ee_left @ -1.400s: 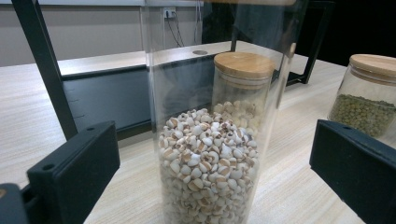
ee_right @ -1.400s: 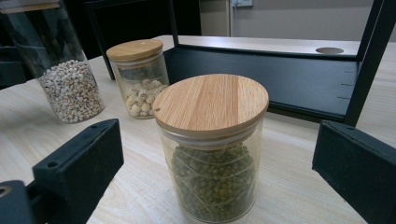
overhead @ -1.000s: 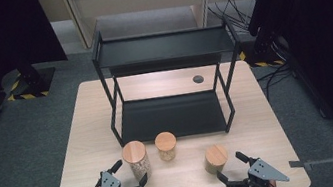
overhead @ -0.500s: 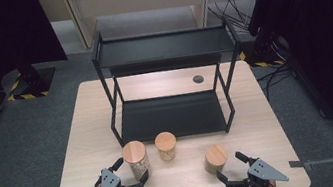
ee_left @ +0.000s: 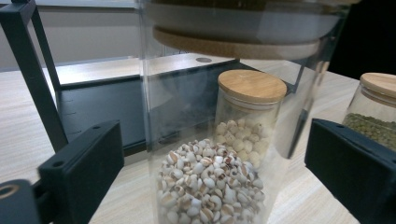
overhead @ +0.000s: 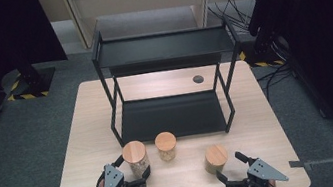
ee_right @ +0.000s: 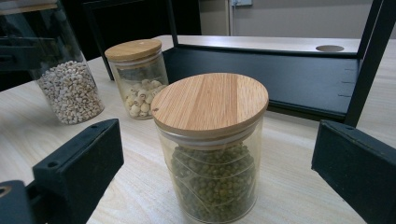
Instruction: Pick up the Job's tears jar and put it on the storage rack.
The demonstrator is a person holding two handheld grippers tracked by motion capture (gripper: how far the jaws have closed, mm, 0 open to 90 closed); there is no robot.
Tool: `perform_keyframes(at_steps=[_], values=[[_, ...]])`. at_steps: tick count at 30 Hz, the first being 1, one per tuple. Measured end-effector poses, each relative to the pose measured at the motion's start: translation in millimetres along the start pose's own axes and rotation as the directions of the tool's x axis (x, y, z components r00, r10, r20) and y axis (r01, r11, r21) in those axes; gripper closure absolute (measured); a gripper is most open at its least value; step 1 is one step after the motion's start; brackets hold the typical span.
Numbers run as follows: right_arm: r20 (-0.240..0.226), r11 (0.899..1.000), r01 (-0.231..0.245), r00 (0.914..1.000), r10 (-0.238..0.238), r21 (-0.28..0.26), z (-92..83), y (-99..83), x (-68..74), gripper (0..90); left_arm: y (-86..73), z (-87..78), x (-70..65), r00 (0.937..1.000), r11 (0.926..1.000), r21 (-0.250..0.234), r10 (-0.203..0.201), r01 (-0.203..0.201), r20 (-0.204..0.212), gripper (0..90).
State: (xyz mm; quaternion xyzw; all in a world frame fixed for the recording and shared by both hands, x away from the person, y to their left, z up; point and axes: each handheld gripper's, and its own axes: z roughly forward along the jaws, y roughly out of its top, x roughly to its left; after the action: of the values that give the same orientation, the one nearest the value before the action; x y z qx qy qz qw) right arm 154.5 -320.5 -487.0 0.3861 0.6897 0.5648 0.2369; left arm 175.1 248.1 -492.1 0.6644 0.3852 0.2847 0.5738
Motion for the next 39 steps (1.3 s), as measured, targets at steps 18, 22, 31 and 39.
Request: perform_keyframes(at_steps=[18,22,31,39], values=[[0.004,1.0,-0.005,1.0,0.005,-0.003,-0.1,-0.2,-0.2,2.7,6.2,7.4,3.1,0.9996,0.9989,0.037,0.027,-0.027,0.014,25.0],[0.003,1.0,-0.006,1.0,0.006,-0.003,0.2,-0.2,-0.4,2.8,9.2,8.9,3.2,0.9996,0.9986,0.045,0.027,-0.028,0.012,25.1],[0.006,1.0,-0.009,0.9999,0.009,-0.007,-0.7,-0.3,-0.8,2.8,21.6,15.0,3.7,0.9998,0.9994,0.028,0.021,-0.021,0.006,25.2],[0.008,1.0,-0.01,0.9999,0.011,-0.011,-1.3,-0.4,-1.0,2.8,32.6,25.5,8.1,0.9998,0.9993,0.035,0.016,-0.016,-0.007,25.2]])
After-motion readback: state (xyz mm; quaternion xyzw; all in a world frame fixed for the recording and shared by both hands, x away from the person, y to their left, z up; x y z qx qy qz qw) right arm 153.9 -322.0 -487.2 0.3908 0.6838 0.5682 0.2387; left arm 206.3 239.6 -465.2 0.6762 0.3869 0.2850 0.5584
